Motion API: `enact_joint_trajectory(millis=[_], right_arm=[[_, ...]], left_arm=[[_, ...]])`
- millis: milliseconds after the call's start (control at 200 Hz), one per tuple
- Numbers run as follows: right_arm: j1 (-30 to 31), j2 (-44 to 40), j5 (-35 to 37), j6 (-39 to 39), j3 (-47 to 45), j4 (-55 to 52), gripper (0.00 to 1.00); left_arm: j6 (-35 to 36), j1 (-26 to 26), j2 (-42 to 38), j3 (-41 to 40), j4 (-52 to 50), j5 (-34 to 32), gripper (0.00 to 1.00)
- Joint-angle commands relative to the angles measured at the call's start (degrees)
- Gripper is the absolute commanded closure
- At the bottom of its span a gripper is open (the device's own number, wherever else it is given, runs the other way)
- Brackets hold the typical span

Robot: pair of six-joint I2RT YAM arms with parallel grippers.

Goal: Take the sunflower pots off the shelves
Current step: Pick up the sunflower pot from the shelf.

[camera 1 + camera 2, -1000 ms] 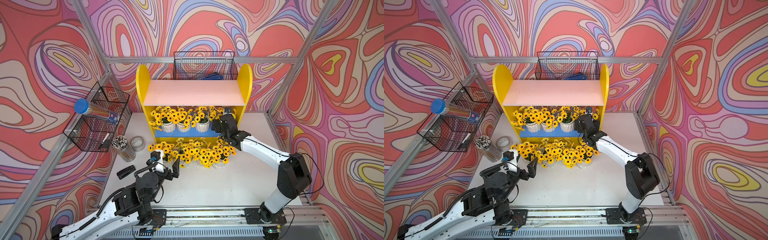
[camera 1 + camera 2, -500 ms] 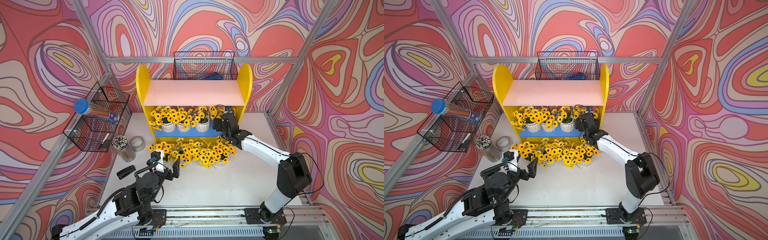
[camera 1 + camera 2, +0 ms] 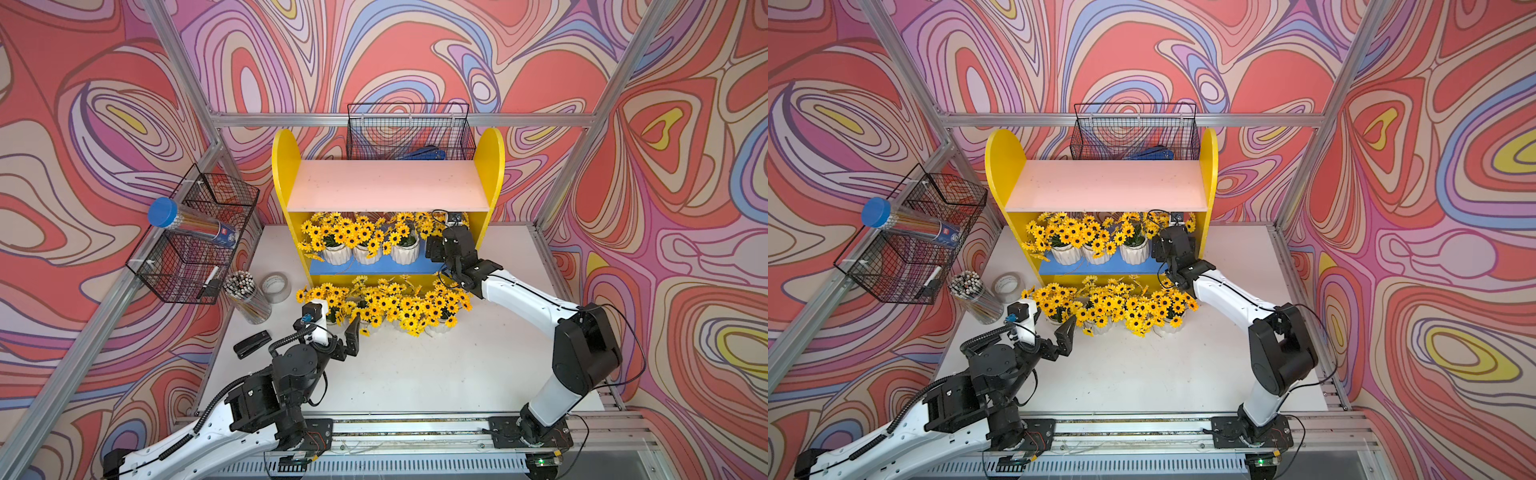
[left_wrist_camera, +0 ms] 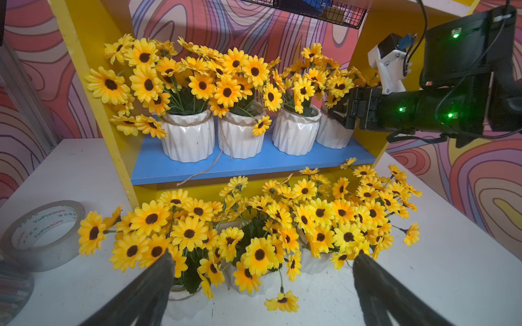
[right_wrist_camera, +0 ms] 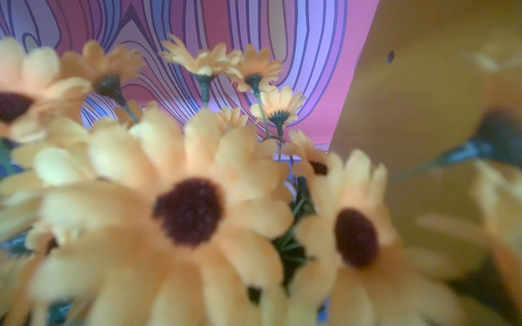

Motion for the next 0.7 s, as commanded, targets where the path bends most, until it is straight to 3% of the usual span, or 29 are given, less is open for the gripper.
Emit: enact_joint_trajectory(millis=[0,285,546,696], right_arm=[[-0.11,-1.79,-0.68,-1.24,-1.73,0.84,0.50],[0.05,-4.73,-2.37,-1.51,-4.52,3.34,0.68],[0.28,-7.22,-5.33,-3.23,-8.16,7.60,1.00],[0.35,-8.72,-4.94,-4.68,-11.03,11.73,1.00]], left_arm=[[0.72,0.33,0.01,-0.17,1.28,-0.28,0.00],[0.66,0.33,0.24,-0.07,1.45,0.03,0.00],[0.45,0.33,0.39,0.29,1.28,0.47,0.00],[0.40,0.33,0.57,0.42,1.37,0.82,0.00]])
